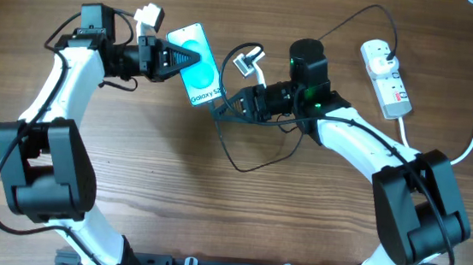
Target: Plug charger to phone and switch on socket
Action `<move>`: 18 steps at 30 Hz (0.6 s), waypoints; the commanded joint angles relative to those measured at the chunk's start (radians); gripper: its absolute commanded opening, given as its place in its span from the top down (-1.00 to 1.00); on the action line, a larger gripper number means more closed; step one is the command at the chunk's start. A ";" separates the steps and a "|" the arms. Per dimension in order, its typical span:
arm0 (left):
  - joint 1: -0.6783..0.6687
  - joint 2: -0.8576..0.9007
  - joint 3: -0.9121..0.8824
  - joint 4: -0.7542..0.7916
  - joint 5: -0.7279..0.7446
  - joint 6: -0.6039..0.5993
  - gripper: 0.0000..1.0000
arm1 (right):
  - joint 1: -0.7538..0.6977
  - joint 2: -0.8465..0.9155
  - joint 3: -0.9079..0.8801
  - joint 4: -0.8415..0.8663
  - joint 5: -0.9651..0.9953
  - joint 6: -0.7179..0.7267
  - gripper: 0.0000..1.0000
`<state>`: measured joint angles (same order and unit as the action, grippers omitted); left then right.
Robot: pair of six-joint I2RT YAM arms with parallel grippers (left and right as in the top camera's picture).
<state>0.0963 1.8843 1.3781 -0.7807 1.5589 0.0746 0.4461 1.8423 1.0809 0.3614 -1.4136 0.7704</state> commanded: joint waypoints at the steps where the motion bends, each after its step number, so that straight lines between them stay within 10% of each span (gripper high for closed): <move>1: -0.082 -0.040 -0.021 -0.035 0.014 0.103 0.92 | -0.026 0.015 0.039 0.041 0.156 -0.011 0.91; 18: -0.064 -0.040 -0.021 -0.217 -0.092 0.287 0.92 | -0.027 0.015 0.039 0.042 0.087 -0.008 0.66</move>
<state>0.0265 1.8748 1.3754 -1.0172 1.4887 0.3389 0.4309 1.8477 1.0782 0.3897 -1.3705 0.7696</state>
